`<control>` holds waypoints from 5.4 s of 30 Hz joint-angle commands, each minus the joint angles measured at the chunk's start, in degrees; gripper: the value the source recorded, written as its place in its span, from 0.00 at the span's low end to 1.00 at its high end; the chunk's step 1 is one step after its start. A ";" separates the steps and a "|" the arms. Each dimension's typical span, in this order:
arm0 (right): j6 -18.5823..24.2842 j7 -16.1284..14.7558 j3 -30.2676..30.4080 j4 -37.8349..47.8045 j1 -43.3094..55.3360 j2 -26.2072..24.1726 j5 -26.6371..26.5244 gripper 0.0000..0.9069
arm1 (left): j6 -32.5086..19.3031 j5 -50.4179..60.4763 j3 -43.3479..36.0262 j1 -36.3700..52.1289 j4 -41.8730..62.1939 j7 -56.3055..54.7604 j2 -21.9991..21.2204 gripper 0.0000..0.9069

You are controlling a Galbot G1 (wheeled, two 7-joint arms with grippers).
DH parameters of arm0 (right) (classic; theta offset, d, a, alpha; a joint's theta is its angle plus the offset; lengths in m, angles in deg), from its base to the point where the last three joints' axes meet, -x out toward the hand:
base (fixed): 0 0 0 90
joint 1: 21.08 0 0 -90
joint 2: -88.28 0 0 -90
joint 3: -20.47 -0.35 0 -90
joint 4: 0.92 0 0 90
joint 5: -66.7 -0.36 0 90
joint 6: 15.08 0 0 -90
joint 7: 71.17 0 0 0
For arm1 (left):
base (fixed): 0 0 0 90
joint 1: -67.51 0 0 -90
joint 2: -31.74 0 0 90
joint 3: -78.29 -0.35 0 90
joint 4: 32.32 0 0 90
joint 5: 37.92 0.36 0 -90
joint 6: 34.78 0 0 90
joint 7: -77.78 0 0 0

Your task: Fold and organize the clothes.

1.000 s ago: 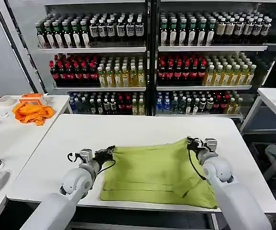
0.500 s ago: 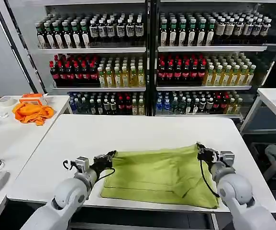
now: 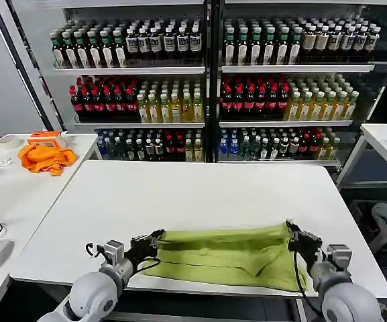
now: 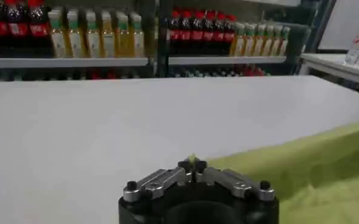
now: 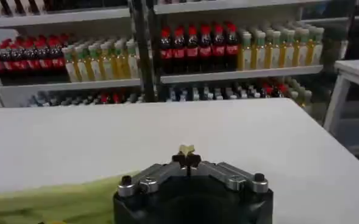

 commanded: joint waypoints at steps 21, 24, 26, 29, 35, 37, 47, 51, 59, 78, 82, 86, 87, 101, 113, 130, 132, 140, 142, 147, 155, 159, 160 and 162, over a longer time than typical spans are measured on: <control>1.18 -0.52 2.01 -3.11 -8.53 6.70 12.92 1.00 | -0.40 3.29 1.23 -3.95 -1.51 -2.50 -1.00 1.00; 2.21 -0.58 1.86 -3.86 -9.68 7.10 14.15 1.00 | -0.78 3.27 1.70 -5.00 -2.35 -5.00 -2.53 1.00; 2.52 -0.64 1.81 -4.19 -10.37 7.42 14.52 1.00 | -0.90 3.88 1.64 -5.63 -2.00 -5.58 -3.94 1.00; 2.76 -0.78 1.88 -4.28 -10.89 7.79 14.89 1.00 | -1.06 5.95 1.25 -6.12 -1.11 -5.72 -6.19 1.00; 2.96 -0.81 1.67 -4.27 -11.07 7.81 14.89 1.00 | -1.03 8.75 0.79 -6.68 0.23 -6.60 -9.90 1.00; 2.99 -0.80 1.57 -4.20 -11.02 7.76 14.85 1.00 | -1.03 8.88 0.83 -6.94 0.43 -6.92 -10.63 1.00; 3.05 -0.72 1.96 -3.65 -10.29 7.68 14.73 1.00 | -2.33 7.85 1.86 -9.55 0.08 -6.97 -12.74 0.02; 3.04 -0.66 2.14 -3.29 -9.85 7.76 14.69 1.00 | -2.54 5.65 2.72 -10.02 0.11 -6.67 -13.24 0.02; 3.04 -0.32 2.85 -2.96 -9.27 8.08 14.74 1.00 | -2.74 -0.95 6.19 -10.29 -0.55 -5.77 -13.78 0.02; 3.50 -0.28 2.05 -2.88 -7.83 7.75 13.55 1.00 | -1.34 -21.03 24.54 -8.55 0.68 -3.83 -4.03 0.02; 3.58 -0.34 1.80 -2.78 -7.40 7.38 13.09 1.00 | -0.65 -24.46 29.61 -8.51 2.37 -3.91 -1.01 0.02; 3.56 -0.31 1.71 -2.57 -6.94 7.14 12.67 1.00 | 0.08 -27.86 32.95 -7.81 3.07 -4.33 0.29 0.02; 3.55 -0.32 1.75 -2.48 -6.88 7.09 12.64 1.00 | 0.29 -28.94 33.17 -7.75 2.71 -4.55 0.41 0.02; 3.41 -0.19 2.78 -2.22 -7.28 5.90 12.74 1.00 | 3.70 -35.66 14.06 -7.95 -16.90 -8.30 -9.94 0.02; 3.94 -0.42 2.59 -1.77 -7.41 5.25 12.46 1.00 | 2.90 -29.79 -0.53 -1.47 -7.67 -9.88 -18.37 0.02; 4.03 -0.45 3.38 -0.52 -6.08 4.98 11.86 1.00 | 1.86 -25.16 -5.46 2.51 0.26 -7.16 -22.39 1.00; 4.03 -0.45 3.53 -0.46 -5.94 4.94 11.86 1.00 | 1.80 -24.71 -5.73 2.65 0.07 -6.89 -22.77 1.00; 3.90 -0.39 3.62 -0.44 -5.55 5.27 11.89 1.00 | 0.11 -19.03 -1.67 -0.66 -5.10 -4.78 -21.05 1.00; 3.92 -0.40 3.42 -0.52 -5.71 5.38 11.88 1.00 | 0.13 -18.98 0.80 -2.52 -6.49 -5.01 -19.69 1.00; 4.03 -0.47 2.93 -0.67 -5.88 5.28 11.62 1.00 | -0.61 -11.39 10.01 -5.90 -5.64 -4.99 -14.05 1.00; 3.76 -0.33 3.83 -0.11 -4.23 5.53 11.46 1.00 | -0.92 -9.58 16.05 -9.75 -3.56 -4.30 -9.61 1.00; 3.50 -0.24 3.45 0.18 -3.05 5.57 11.10 1.00 | -0.76 -8.17 14.49 -10.14 -1.33 -3.10 -11.18 1.00; 3.43 -0.20 3.30 0.21 -2.86 5.46 10.90 1.00 | -0.75 -7.72 14.27 -10.19 -1.10 -2.93 -11.67 1.00; 3.32 -0.19 3.19 0.08 -2.80 5.23 10.78 1.00 | -0.73 -6.56 12.94 -10.07 -0.20 -2.14 -13.14 1.00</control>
